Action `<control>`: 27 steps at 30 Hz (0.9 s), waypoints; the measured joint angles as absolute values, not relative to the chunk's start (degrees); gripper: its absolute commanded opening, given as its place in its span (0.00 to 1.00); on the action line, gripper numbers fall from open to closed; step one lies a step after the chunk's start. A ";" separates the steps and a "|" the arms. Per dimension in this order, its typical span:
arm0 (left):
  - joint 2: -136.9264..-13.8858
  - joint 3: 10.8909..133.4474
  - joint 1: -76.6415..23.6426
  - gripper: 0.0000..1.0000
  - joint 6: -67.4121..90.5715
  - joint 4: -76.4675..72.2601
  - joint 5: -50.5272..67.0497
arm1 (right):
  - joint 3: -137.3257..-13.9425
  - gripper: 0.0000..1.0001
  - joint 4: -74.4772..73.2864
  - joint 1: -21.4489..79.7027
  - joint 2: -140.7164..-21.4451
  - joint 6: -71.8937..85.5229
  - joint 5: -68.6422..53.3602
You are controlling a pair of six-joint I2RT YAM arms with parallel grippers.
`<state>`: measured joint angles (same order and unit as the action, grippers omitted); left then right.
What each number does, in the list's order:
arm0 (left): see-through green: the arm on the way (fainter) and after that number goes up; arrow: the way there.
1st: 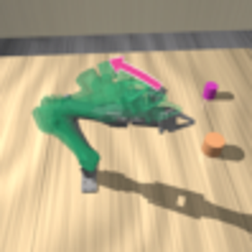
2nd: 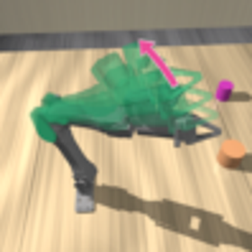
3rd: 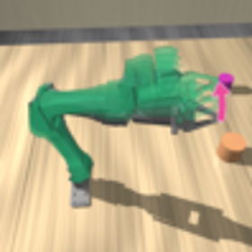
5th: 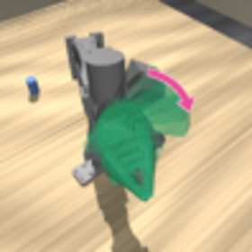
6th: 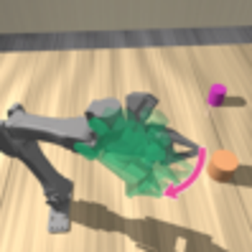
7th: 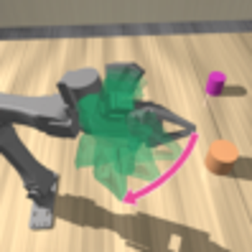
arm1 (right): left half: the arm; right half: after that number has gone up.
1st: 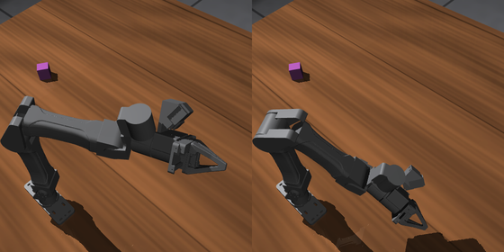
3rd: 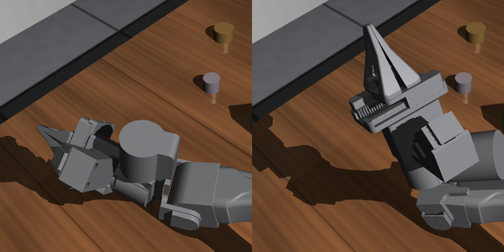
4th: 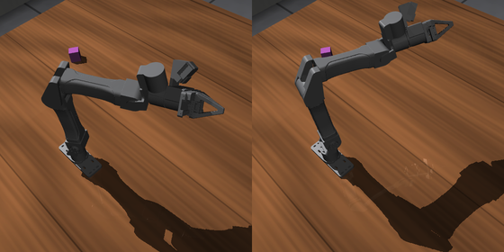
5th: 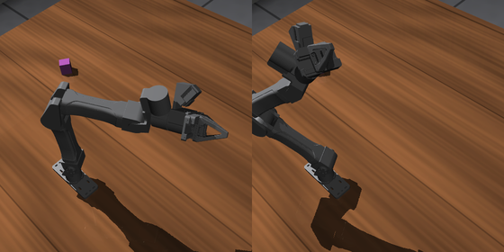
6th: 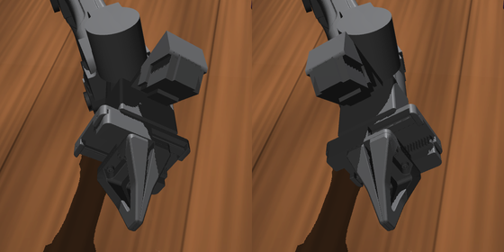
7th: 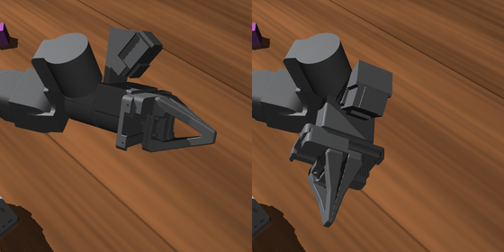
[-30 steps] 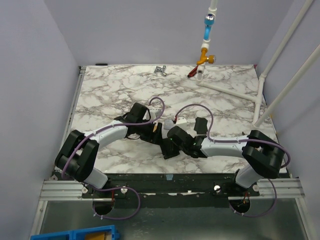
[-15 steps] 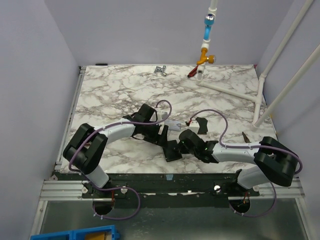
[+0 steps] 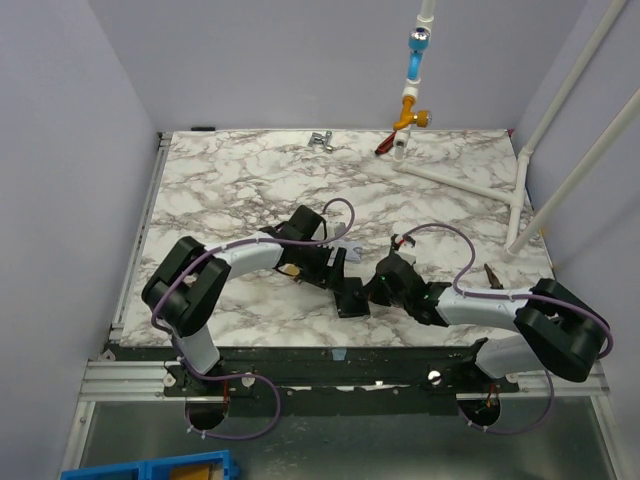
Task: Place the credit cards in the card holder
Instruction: Open the card holder at the center of the board.
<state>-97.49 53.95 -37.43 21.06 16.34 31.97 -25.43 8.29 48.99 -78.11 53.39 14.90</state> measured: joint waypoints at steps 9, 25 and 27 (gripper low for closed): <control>-101.10 56.58 -39.05 0.60 23.53 13.61 34.22 | -25.21 0.01 8.71 48.64 -78.37 54.19 14.28; -100.77 56.93 -35.99 0.00 23.38 14.11 39.57 | -26.33 0.66 5.26 48.62 -74.52 49.25 13.91; -100.36 57.34 -35.14 0.00 22.96 15.29 40.64 | -27.81 0.68 2.68 48.62 -73.32 47.20 14.04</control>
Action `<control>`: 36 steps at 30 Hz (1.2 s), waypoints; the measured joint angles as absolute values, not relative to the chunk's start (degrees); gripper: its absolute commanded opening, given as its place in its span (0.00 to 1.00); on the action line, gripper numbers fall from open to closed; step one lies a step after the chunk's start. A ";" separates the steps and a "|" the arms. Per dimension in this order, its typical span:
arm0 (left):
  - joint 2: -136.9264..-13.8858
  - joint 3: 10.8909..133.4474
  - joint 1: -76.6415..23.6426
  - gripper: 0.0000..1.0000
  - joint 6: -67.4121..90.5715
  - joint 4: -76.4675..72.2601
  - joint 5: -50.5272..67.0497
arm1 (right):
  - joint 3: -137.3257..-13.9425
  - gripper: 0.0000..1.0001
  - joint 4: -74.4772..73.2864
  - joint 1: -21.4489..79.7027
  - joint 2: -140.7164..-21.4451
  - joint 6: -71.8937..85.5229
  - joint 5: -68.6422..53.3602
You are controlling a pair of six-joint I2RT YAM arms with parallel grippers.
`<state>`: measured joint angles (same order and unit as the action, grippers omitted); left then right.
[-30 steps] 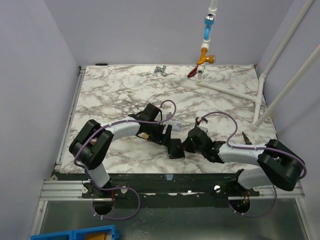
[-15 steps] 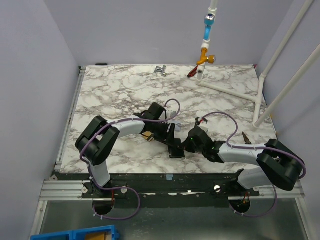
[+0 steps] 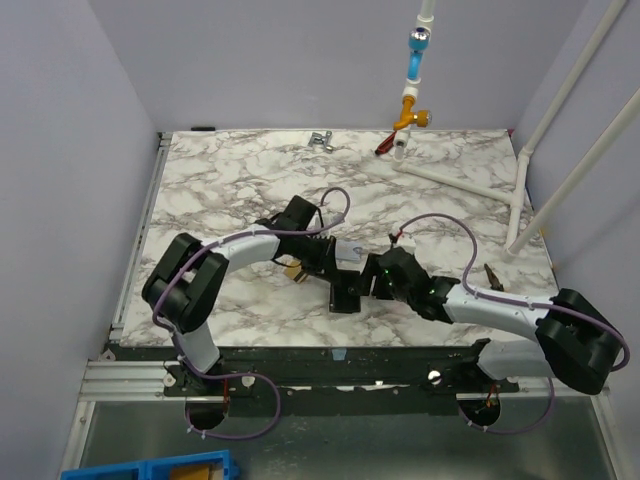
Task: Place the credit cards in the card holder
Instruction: Open the card holder at the center of the board.
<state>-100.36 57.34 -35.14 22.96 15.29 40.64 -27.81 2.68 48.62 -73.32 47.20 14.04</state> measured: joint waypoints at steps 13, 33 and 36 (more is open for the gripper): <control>-88.84 63.37 -29.04 0.00 22.35 21.47 41.80 | -43.16 0.71 -5.30 53.01 -71.16 36.27 17.82; -88.71 61.47 -27.68 0.00 25.34 25.43 41.28 | -51.16 0.56 -7.33 61.82 -81.67 27.24 33.26; -88.62 60.84 -27.51 0.00 25.43 25.50 41.15 | -51.29 0.54 -7.31 63.24 -82.81 27.09 35.33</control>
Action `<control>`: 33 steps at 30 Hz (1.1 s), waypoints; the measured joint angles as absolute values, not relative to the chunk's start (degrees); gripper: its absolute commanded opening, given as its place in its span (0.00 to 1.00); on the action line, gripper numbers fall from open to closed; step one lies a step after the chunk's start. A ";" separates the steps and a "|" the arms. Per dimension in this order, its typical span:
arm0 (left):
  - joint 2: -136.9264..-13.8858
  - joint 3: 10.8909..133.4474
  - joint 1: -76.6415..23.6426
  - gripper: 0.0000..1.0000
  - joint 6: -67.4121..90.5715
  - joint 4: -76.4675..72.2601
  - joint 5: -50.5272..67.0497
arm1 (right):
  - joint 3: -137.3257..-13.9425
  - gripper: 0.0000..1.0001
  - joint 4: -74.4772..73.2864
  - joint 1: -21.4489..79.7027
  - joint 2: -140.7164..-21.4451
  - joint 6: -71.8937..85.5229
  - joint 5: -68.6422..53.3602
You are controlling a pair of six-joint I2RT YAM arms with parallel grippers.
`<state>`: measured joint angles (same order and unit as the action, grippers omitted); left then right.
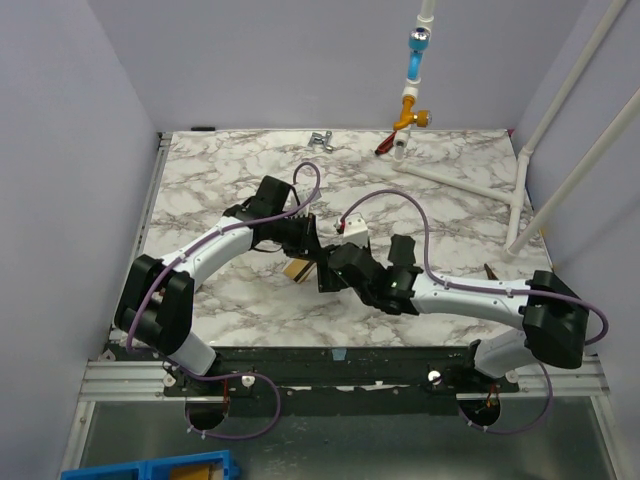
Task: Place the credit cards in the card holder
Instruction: Open the card holder at the center of the board.
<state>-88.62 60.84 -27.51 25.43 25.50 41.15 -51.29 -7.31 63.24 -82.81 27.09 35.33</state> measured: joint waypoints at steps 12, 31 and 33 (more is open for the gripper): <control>-87.99 60.03 -27.22 0.00 26.20 24.99 40.99 | -52.05 0.49 -9.43 67.31 -87.00 28.95 44.77; -86.13 58.96 -26.74 0.00 26.92 20.60 40.45 | -54.24 0.13 -4.01 68.82 -91.70 27.14 52.07; -86.00 58.96 -26.74 0.00 27.09 20.21 40.47 | -54.06 0.08 -3.66 68.90 -91.48 27.22 52.90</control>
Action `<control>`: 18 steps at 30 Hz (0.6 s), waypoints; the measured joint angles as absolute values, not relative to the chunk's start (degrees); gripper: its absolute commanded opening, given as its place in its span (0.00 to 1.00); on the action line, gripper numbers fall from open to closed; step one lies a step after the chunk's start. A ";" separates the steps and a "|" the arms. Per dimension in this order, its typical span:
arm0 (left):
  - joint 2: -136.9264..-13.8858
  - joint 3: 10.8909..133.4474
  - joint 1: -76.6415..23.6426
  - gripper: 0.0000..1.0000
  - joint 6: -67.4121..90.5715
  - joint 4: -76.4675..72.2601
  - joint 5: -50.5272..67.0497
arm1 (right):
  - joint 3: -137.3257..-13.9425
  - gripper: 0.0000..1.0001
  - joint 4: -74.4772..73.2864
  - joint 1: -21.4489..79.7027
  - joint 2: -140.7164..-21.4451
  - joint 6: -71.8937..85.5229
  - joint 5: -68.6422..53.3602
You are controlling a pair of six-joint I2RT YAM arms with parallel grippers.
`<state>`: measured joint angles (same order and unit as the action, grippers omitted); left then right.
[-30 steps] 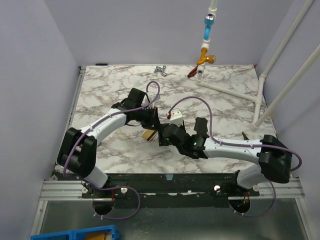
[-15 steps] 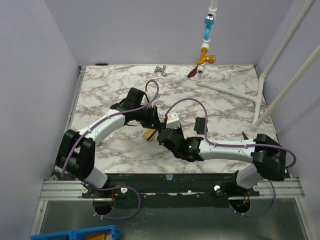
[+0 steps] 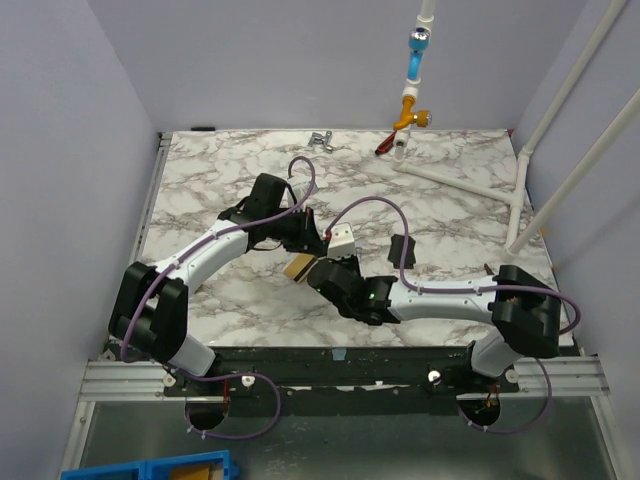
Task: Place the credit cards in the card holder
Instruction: Open the card holder at the center of the board.
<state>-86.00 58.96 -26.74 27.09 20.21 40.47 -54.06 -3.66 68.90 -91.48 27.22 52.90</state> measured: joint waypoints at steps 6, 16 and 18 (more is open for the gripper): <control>-85.71 58.96 -26.81 0.00 27.59 19.25 40.58 | -52.47 0.01 -2.81 68.95 -89.67 29.19 54.92; -84.20 58.89 -27.11 0.00 27.92 20.88 43.18 | -46.98 0.01 -7.46 63.99 -82.17 33.04 57.69; -84.12 58.89 -27.14 0.00 27.92 21.08 43.35 | -46.98 0.01 -8.25 64.05 -81.58 33.47 57.45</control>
<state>-84.12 58.89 -27.14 27.92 21.08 43.35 -46.98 -8.25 64.05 -81.58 33.47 57.45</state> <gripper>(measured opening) 0.082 0.009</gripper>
